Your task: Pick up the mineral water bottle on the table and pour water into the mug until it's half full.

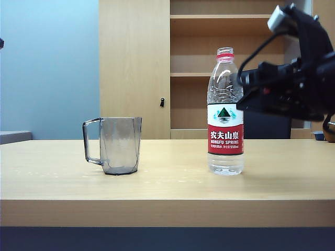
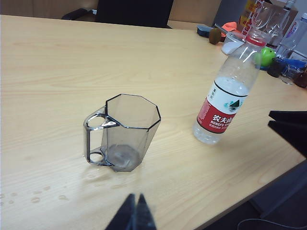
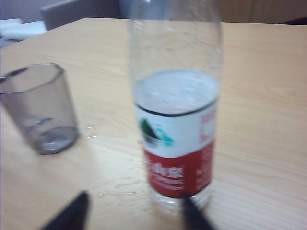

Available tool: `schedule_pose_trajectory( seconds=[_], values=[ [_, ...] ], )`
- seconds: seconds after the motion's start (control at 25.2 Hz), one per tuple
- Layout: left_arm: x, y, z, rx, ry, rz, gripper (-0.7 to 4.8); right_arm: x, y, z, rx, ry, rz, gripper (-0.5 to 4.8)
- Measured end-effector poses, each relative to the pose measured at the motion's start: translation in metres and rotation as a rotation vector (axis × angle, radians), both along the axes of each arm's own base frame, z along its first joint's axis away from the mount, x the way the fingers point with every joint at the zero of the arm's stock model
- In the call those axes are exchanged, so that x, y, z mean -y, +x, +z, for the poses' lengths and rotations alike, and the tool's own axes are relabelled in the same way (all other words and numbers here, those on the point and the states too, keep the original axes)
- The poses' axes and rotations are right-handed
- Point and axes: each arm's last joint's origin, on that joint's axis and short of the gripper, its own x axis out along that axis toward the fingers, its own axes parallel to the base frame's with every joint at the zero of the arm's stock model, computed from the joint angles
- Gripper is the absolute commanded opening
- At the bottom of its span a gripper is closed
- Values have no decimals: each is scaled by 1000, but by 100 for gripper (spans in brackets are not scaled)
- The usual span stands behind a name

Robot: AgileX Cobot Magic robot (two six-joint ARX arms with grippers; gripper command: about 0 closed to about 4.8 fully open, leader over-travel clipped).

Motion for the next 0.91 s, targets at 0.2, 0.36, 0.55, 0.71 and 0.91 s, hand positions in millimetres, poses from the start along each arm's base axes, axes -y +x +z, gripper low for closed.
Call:
schedule_pose_trajectory(
  seconds=[0.2, 0.36, 0.55, 0.71, 0.91],
  values=[
    [0, 0, 0, 0, 0, 0, -6, -5, 11, -17, -8, -11, -34, 427],
    [0, 0, 0, 0, 0, -1, -6, -15, 31, -32, 11, -17, -40, 468],
    [1, -1, 0, -6, -5, -24, -6, -23, 48, -40, 37, -11, -60, 479],
    [1, -1, -3, -31, -5, -27, -6, -28, 60, -38, 67, 0, -107, 479],
    [1, -2, -4, -50, -6, -27, -6, -39, 83, -45, 69, 0, -112, 479]
  ],
)
